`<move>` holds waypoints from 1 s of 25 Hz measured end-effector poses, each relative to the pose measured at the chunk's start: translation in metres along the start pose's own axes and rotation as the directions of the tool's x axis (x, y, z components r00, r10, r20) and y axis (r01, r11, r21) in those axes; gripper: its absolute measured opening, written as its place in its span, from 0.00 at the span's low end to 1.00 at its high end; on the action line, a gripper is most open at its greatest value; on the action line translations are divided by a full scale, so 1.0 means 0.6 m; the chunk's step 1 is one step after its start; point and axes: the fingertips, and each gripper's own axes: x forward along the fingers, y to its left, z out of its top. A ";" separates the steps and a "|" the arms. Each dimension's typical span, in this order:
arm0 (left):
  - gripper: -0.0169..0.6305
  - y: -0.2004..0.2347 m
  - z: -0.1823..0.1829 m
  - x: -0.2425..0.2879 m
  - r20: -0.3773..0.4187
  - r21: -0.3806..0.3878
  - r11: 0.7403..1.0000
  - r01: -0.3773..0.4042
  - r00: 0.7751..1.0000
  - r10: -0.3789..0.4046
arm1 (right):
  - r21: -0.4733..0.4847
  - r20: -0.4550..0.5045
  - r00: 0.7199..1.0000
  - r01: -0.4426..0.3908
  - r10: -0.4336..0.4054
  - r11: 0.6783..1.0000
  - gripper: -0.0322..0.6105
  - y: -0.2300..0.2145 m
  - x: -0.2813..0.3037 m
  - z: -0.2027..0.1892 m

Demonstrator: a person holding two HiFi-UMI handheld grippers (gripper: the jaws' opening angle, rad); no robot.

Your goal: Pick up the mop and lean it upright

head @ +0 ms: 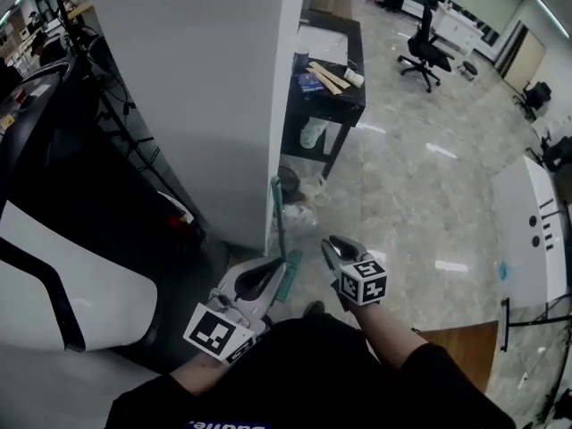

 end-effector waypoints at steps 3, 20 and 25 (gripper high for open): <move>0.06 -0.033 0.007 0.006 0.006 0.017 0.999 0.047 0.999 -0.047 | 0.004 0.081 0.997 -0.002 0.002 1.000 0.10 0.004 -0.053 0.016; 0.06 -0.333 -0.044 0.010 -0.060 0.071 0.995 0.072 0.996 -0.068 | 0.010 0.254 0.959 -0.133 0.126 0.991 0.06 0.026 -0.367 -0.090; 0.06 -0.430 -0.092 -0.025 -0.116 0.062 0.997 0.037 0.993 -0.029 | 0.013 0.262 0.952 -0.171 0.161 0.985 0.06 0.039 -0.446 -0.159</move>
